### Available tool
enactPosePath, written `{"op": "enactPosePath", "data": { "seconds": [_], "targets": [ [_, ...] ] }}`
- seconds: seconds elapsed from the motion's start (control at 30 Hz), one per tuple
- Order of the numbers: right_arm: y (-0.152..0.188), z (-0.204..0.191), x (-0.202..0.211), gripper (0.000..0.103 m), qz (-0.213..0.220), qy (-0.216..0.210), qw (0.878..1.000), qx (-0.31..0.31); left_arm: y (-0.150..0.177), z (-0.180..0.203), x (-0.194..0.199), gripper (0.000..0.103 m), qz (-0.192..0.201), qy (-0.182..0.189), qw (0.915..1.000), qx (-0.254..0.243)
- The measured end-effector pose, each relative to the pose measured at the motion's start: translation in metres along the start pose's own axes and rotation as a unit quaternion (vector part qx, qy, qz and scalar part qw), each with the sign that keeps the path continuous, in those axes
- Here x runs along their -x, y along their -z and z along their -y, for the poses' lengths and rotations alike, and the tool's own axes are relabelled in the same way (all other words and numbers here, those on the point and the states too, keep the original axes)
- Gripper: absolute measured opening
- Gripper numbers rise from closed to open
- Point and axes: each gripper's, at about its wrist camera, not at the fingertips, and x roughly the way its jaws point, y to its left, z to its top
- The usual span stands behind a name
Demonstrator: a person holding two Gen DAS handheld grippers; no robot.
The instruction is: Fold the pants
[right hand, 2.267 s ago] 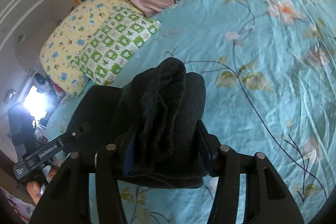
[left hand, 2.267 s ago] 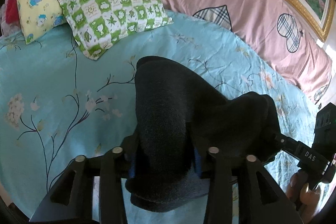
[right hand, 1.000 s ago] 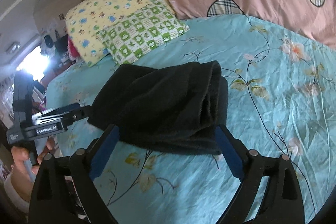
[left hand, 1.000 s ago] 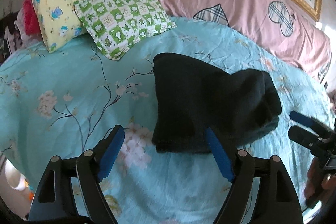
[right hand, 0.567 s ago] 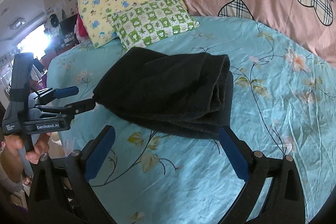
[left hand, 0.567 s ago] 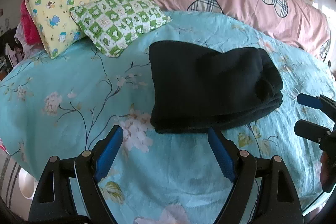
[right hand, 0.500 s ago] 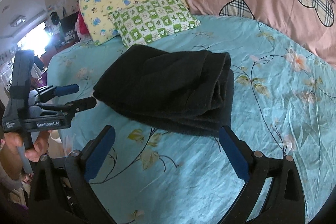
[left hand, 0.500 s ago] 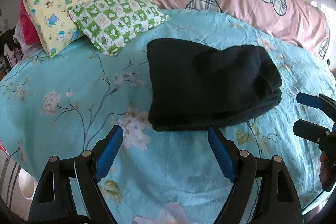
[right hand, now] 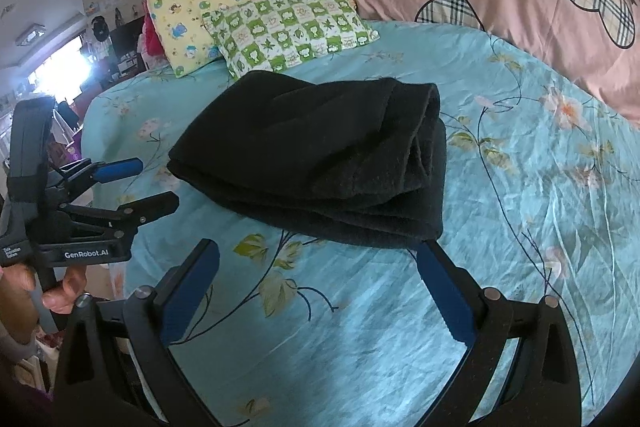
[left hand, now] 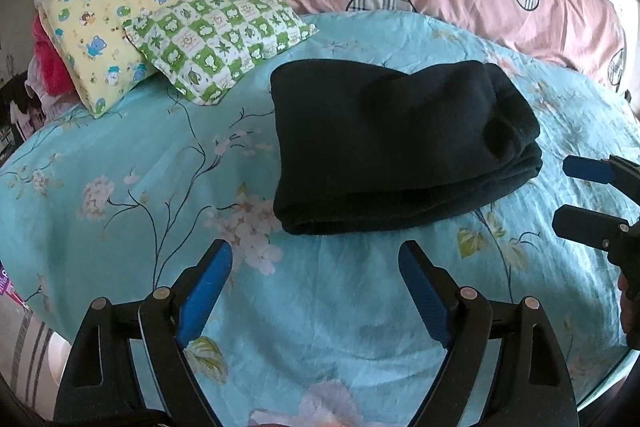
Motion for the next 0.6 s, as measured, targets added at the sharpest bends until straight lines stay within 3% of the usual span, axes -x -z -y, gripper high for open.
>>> {"op": "enactPosePath", "data": {
  "seconds": [0.6],
  "targets": [
    [-0.0038,-0.0011,-0.0059,0.099,-0.002,-0.007,1.000,-0.001,-0.0029,-0.0007,-0.0082,0.086,-0.007,0.012,0.9999,-0.004]
  ]
}}
